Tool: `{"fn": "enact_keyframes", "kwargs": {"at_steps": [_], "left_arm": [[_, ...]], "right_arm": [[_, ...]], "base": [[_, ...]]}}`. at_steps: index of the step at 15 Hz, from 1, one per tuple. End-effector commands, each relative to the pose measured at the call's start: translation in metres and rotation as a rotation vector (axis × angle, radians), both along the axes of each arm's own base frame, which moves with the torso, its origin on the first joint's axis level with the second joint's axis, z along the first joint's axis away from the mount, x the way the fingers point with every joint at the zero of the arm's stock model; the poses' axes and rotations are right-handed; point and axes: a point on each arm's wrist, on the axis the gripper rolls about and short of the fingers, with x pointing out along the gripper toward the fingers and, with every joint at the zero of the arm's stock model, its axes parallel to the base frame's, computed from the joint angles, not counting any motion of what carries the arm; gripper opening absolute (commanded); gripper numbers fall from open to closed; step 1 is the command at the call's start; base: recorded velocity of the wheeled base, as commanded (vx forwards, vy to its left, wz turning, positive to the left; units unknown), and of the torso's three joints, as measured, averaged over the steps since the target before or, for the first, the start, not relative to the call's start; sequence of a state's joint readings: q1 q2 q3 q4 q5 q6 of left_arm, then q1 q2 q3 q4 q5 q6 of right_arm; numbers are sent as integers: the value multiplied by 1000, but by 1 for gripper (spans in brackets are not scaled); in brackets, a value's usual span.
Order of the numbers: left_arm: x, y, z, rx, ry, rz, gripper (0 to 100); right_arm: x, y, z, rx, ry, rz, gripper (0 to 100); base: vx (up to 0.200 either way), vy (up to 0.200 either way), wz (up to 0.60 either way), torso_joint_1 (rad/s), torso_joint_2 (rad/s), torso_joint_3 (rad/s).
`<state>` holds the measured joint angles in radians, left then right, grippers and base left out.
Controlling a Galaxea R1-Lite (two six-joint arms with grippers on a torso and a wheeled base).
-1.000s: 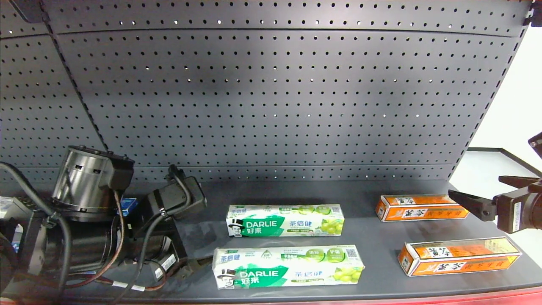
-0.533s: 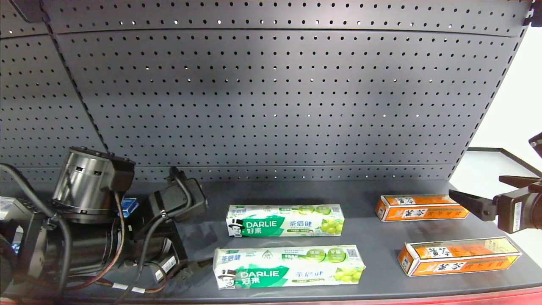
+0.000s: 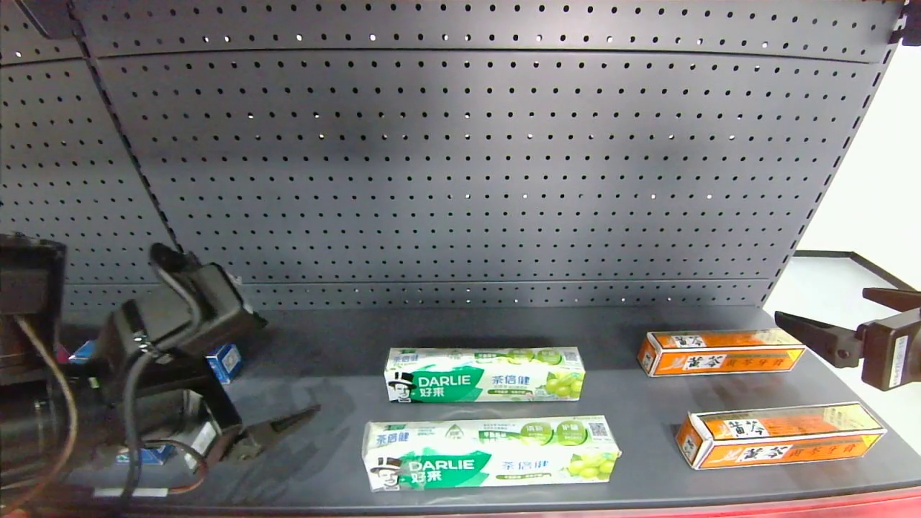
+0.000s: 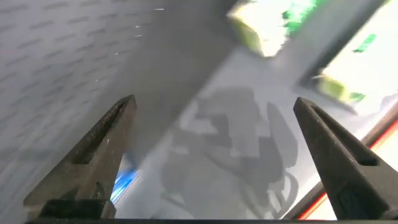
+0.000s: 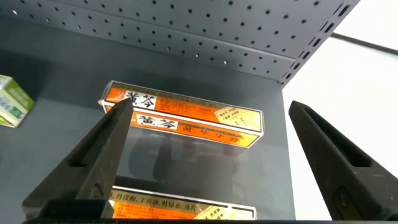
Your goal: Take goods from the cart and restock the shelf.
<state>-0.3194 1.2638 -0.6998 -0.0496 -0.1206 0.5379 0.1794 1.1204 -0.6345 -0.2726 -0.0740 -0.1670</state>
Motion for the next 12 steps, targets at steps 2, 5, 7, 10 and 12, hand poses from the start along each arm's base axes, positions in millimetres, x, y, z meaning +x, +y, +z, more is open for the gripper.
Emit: {"fn": "enact_keyframes", "kwargs": {"at_steps": [2,5,7,10,12], "left_arm": [[-46,33,19,-104,-177,159,100],[-82,48,14,-119,-273,284,100],[-113,55,7,-170,-342,399,100],[-132,60,7,-245,-401,506,100],[-156,63,-21,-298,-423,560,100]], "right_arm": [[-22,-7,2,14,-50,-25,100],[-44,-14,-13,30,-48,-59,100],[-62,-19,-20,68,-70,-93,100],[-73,-24,-24,71,-95,-140,100],[-85,-27,-27,70,-131,-192,100]], "base": [[0,0,0,0,0,0],[0,0,0,0,0,0],[0,0,0,0,0,0],[0,0,0,0,0,0],[0,0,0,0,0,0]]}}
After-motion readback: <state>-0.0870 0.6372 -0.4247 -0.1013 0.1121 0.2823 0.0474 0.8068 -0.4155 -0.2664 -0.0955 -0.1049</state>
